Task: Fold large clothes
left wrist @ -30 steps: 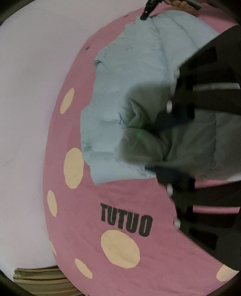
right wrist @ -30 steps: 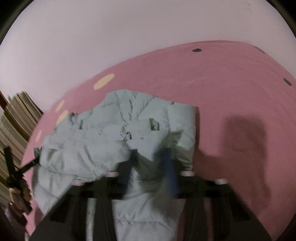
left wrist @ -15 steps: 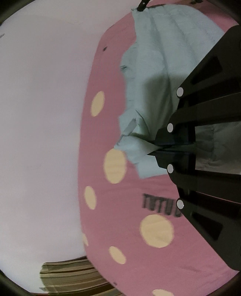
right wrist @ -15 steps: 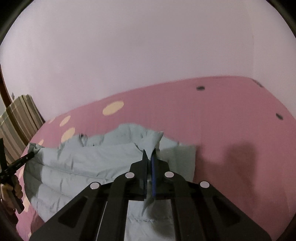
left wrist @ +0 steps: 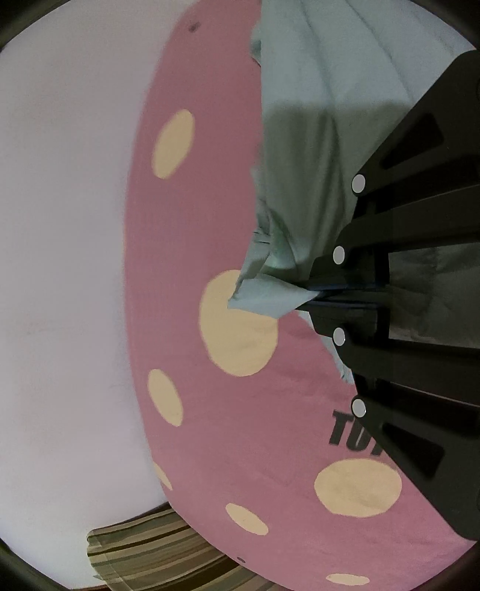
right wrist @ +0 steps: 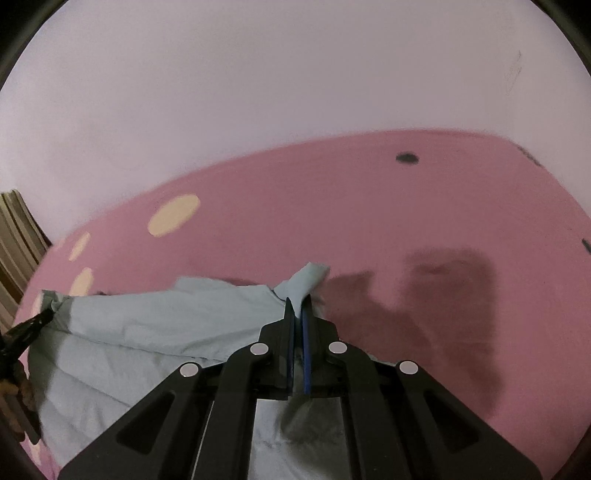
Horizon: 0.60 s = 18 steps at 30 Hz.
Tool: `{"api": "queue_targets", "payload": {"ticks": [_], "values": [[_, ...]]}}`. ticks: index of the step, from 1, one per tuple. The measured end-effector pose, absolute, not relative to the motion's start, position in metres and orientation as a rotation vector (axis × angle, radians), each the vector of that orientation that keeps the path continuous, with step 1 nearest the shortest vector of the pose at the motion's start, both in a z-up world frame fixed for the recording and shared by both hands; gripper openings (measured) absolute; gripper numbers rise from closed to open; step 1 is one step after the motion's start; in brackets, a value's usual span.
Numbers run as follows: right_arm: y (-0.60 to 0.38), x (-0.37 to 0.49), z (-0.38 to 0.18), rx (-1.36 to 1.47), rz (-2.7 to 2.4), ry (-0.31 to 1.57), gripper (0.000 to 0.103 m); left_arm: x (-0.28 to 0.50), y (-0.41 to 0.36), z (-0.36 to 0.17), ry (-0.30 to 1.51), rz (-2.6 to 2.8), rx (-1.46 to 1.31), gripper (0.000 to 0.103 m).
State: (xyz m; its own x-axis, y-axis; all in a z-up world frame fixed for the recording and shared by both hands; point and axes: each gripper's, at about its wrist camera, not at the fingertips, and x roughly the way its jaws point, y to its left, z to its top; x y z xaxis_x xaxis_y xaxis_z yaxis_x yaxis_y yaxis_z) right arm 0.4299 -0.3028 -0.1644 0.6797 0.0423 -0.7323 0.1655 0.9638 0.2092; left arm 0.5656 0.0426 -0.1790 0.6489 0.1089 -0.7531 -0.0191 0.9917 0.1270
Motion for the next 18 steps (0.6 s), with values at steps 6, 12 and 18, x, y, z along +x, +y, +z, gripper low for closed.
{"api": "queue_targets", "payload": {"ticks": [6, 12, 18], "values": [[-0.301, 0.444, -0.203, 0.265, -0.093, 0.895, 0.003, 0.575, 0.038, -0.210, 0.886, 0.087, 0.148, 0.005], [-0.298, 0.447, -0.210, 0.254, -0.104, 0.901, 0.007, 0.580, 0.037, -0.219, 0.906, 0.100, 0.165, 0.009], [-0.292, 0.433, -0.171, 0.218, -0.119, 0.849, 0.029, 0.551, 0.042, -0.169, 0.825, 0.119, 0.136, 0.048]]}}
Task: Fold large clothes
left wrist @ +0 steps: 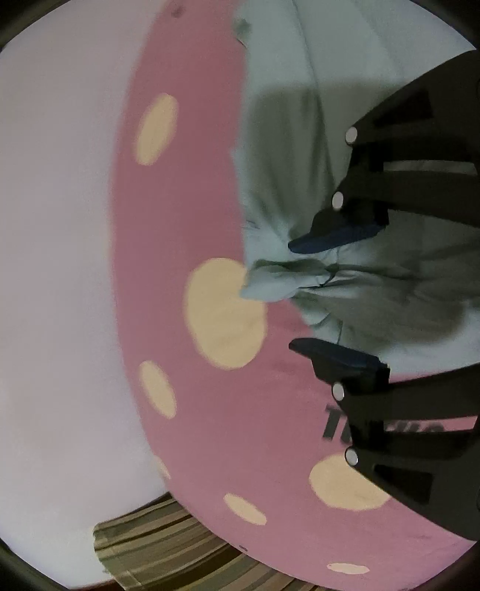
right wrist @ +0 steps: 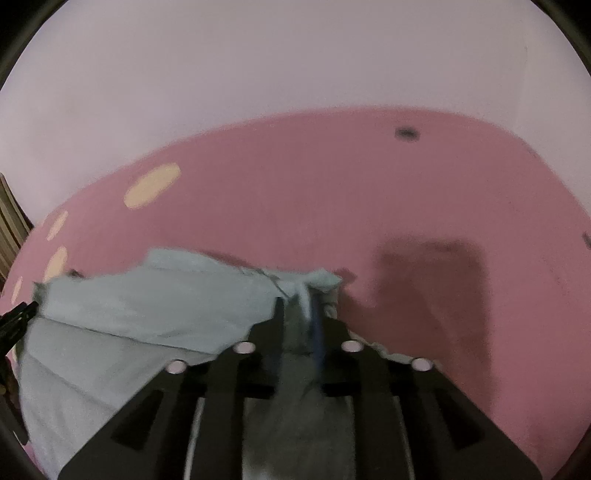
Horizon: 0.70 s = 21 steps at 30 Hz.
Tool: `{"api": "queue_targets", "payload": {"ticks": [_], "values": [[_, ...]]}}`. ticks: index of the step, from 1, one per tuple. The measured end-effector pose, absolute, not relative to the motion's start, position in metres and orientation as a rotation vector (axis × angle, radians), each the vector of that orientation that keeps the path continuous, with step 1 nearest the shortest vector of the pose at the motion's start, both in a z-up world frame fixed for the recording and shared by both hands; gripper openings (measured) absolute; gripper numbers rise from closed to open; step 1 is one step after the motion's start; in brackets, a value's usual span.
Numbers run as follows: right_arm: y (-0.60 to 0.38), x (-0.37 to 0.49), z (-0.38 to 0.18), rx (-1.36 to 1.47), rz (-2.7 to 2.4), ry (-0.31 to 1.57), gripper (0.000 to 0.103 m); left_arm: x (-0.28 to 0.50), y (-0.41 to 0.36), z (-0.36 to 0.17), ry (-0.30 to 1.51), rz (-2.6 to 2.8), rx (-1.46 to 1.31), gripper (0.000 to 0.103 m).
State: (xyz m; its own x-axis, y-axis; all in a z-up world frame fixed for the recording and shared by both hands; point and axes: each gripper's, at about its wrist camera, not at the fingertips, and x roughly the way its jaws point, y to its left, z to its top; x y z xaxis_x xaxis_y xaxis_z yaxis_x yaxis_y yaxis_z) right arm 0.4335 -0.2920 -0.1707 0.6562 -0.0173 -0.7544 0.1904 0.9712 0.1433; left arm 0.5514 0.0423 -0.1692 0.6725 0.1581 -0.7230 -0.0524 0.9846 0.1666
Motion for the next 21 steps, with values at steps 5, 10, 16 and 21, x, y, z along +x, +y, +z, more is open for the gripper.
{"api": "queue_targets", "payload": {"ticks": [5, 10, 16, 21], "values": [[-0.253, 0.422, -0.145, 0.235, -0.041, 0.783, 0.040, 0.529, 0.016, -0.145, 0.798, -0.001, 0.001, 0.049], [-0.193, 0.434, -0.161, 0.170, 0.046, 0.828, 0.040, 0.530, -0.028, -0.173, 0.857, -0.056, 0.009, 0.049], [-0.171, 0.450, -0.201, 0.083, 0.022, 0.895, 0.040, 0.542, -0.036, -0.210, 0.899, -0.011, 0.023, 0.053], [-0.166, 0.454, -0.221, 0.063, -0.012, 0.865, 0.041, 0.544, -0.041, -0.227, 0.875, 0.013, 0.058, 0.055]]}}
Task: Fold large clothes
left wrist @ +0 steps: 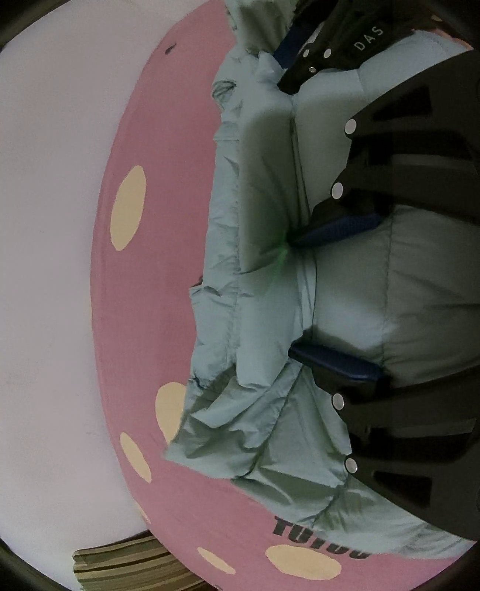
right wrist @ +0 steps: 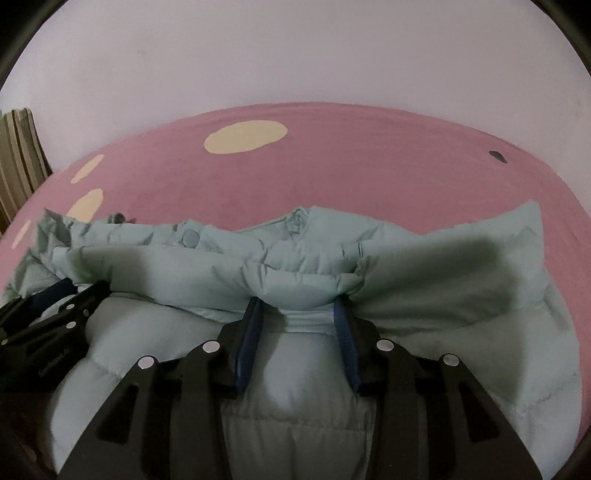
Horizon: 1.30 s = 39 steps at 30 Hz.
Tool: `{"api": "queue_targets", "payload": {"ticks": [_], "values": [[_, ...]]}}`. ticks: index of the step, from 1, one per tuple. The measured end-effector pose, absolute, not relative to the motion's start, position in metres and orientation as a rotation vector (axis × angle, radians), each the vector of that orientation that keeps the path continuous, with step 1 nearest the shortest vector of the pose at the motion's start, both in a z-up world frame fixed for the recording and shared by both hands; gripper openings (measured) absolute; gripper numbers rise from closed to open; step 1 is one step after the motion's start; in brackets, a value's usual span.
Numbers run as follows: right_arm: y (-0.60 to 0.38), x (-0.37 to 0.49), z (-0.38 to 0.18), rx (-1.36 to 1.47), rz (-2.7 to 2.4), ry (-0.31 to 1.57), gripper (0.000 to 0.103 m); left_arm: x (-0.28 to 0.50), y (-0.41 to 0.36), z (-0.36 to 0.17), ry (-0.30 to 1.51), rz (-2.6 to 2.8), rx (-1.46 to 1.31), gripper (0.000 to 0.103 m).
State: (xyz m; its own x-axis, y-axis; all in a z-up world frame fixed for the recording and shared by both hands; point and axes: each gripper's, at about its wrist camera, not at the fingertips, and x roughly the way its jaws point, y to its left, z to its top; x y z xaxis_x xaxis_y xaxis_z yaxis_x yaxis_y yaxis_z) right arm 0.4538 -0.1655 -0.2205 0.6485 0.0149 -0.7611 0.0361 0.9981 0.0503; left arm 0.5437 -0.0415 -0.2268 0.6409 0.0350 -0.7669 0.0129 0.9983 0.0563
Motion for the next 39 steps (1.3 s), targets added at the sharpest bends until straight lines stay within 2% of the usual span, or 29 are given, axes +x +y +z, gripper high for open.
{"api": "queue_targets", "payload": {"ticks": [6, 11, 17, 24, 30, 32, 34, 39], "values": [[-0.172, 0.444, -0.195, 0.094, -0.008, 0.840, 0.041, 0.530, -0.040, -0.198, 0.846, 0.014, 0.064, 0.055], [-0.200, 0.411, -0.174, 0.107, -0.063, 0.792, 0.041, 0.503, -0.035, -0.176, 0.783, 0.000, 0.054, 0.061], [-0.234, 0.403, -0.193, 0.145, -0.153, 0.834, 0.041, 0.515, -0.017, -0.202, 0.860, 0.070, 0.031, 0.063], [-0.232, 0.414, -0.219, 0.129, -0.151, 0.853, 0.042, 0.526, -0.014, -0.227, 0.867, 0.073, 0.056, 0.064], [-0.233, 0.412, -0.209, 0.142, -0.150, 0.843, 0.042, 0.520, -0.015, -0.213, 0.862, 0.079, 0.063, 0.064], [-0.235, 0.405, -0.199, 0.153, -0.150, 0.841, 0.046, 0.508, -0.012, -0.204, 0.858, 0.078, 0.041, 0.064], [-0.239, 0.390, -0.187, 0.187, -0.136, 0.821, 0.055, 0.496, -0.004, -0.197, 0.857, 0.088, 0.030, 0.070], [-0.257, 0.351, -0.171, 0.232, -0.153, 0.800, 0.057, 0.455, 0.021, -0.178, 0.827, 0.124, 0.031, 0.080]]}}
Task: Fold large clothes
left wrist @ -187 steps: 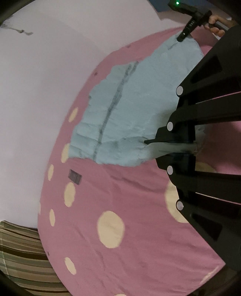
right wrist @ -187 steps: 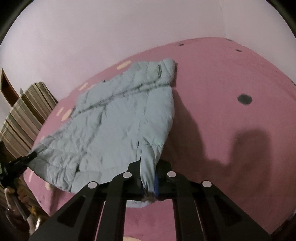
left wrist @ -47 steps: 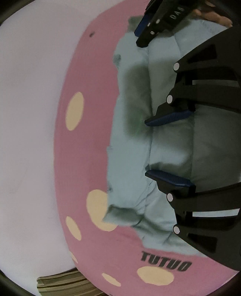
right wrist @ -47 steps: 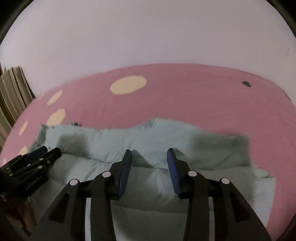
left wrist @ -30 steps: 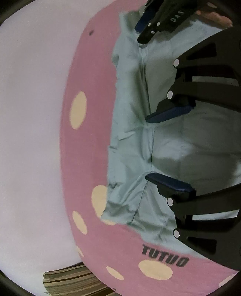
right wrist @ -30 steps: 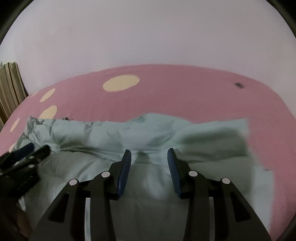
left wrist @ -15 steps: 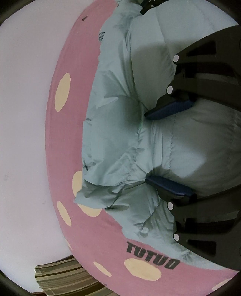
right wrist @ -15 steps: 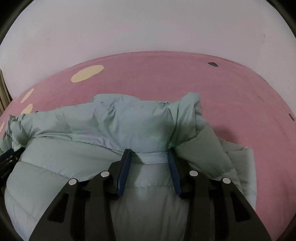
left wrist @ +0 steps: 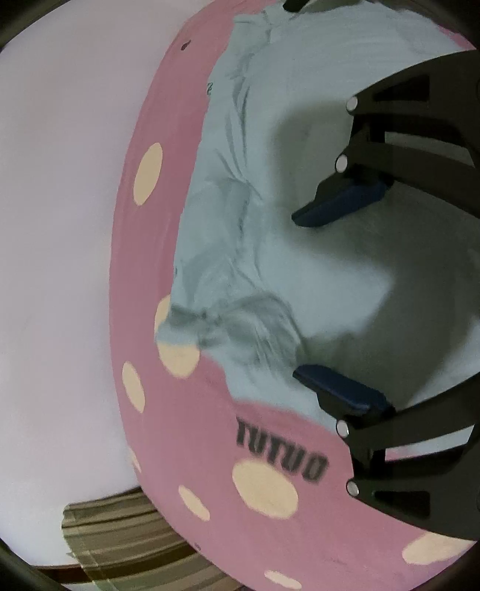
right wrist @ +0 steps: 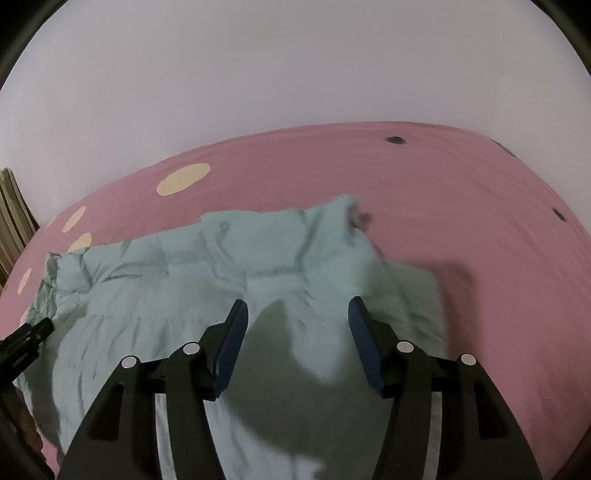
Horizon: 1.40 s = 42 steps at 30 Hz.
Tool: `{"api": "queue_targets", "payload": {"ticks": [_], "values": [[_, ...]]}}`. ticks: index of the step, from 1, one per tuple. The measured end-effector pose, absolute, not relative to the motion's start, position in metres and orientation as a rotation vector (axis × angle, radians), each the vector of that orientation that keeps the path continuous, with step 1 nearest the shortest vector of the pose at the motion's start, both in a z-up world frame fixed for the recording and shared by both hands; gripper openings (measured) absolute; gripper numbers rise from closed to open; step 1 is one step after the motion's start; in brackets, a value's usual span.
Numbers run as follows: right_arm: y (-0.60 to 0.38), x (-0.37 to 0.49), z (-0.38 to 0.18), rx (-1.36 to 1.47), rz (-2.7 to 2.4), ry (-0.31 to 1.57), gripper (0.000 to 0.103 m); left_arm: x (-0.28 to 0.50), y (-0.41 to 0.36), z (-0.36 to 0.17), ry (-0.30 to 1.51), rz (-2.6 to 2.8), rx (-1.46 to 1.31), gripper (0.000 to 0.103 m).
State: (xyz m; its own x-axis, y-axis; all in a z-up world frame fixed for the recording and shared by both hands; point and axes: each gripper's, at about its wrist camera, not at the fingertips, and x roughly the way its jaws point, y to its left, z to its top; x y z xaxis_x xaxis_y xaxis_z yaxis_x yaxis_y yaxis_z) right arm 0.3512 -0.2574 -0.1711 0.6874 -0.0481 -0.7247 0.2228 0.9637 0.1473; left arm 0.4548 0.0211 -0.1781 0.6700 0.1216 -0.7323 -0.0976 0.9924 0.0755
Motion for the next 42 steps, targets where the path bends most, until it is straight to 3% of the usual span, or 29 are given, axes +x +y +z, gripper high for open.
{"api": "queue_targets", "payload": {"ticks": [6, 11, 21, 24, 29, 32, 35, 42], "values": [[-0.280, 0.301, -0.173, 0.316, -0.182, 0.822, 0.057, 0.409, 0.053, -0.175, 0.852, 0.184, -0.023, 0.082], [-0.291, 0.267, -0.179, 0.373, -0.214, 0.828, 0.065, 0.379, 0.083, -0.183, 0.908, 0.216, -0.153, 0.084], [-0.292, 0.262, -0.212, 0.493, -0.202, 0.902, 0.066, 0.384, 0.095, -0.210, 0.987, 0.164, -0.291, 0.088], [-0.286, 0.266, -0.214, 0.488, -0.205, 0.905, 0.064, 0.388, 0.088, -0.214, 0.990, 0.140, -0.277, 0.072], [-0.278, 0.270, -0.214, 0.487, -0.174, 0.905, 0.034, 0.391, 0.078, -0.216, 0.981, 0.093, -0.275, 0.033], [-0.276, 0.268, -0.212, 0.509, -0.159, 0.892, 0.023, 0.389, 0.075, -0.214, 0.973, 0.072, -0.276, 0.019], [-0.277, 0.262, -0.209, 0.530, -0.150, 0.873, 0.017, 0.385, 0.073, -0.209, 0.958, 0.066, -0.258, 0.013], [-0.276, 0.249, -0.203, 0.540, -0.138, 0.851, 0.014, 0.372, 0.072, -0.201, 0.942, 0.082, -0.239, 0.011]]}}
